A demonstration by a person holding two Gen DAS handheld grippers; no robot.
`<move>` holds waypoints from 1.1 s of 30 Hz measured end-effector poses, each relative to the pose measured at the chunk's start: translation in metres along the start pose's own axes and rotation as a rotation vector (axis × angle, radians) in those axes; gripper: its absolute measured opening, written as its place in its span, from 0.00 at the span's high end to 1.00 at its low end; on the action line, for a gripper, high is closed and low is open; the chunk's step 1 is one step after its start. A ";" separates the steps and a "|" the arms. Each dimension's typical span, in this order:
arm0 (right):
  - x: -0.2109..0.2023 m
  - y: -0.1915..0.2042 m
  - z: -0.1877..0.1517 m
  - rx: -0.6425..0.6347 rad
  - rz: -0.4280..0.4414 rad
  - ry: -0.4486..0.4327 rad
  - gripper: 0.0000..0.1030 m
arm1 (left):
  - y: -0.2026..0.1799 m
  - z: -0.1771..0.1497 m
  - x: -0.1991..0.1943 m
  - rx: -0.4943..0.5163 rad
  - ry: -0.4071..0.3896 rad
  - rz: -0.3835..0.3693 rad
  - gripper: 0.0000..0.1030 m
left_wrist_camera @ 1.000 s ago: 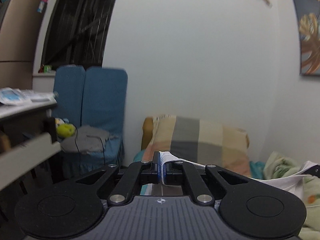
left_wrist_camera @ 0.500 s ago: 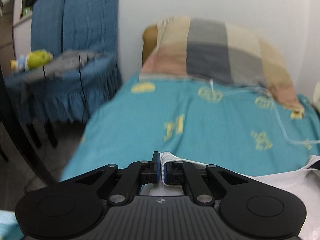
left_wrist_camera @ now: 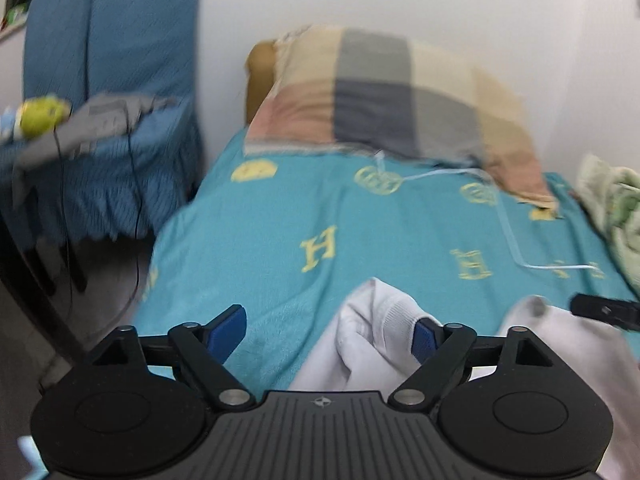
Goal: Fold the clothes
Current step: 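Lower the T-shirt flat onto the bed and open both tools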
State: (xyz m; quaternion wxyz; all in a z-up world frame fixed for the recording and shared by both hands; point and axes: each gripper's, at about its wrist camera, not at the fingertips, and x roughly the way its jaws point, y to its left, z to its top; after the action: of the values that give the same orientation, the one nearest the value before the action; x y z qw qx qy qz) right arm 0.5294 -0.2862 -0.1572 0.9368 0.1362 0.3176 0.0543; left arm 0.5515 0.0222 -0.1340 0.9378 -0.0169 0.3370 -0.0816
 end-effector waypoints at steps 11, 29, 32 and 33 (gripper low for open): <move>-0.187 0.026 -0.046 0.060 0.047 -0.060 0.18 | 0.003 -0.032 -0.189 -0.027 -0.114 -0.050 0.00; -0.363 0.029 -0.181 0.244 0.130 0.003 0.18 | 0.108 -0.188 -0.271 -0.665 -0.039 -0.044 0.36; -0.349 0.027 -0.192 0.253 0.140 0.040 0.29 | 0.112 -0.188 -0.251 -0.679 -0.043 -0.033 0.44; -0.345 0.027 -0.193 0.247 0.141 0.049 0.34 | 0.114 -0.187 -0.245 -0.683 -0.045 -0.029 0.48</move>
State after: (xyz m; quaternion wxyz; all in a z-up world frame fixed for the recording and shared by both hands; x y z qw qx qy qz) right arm 0.1379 -0.2831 -0.0967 0.8987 0.2712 0.3345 0.0835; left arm 0.2625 0.1792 -0.1344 0.8838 -0.3367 0.3239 0.0231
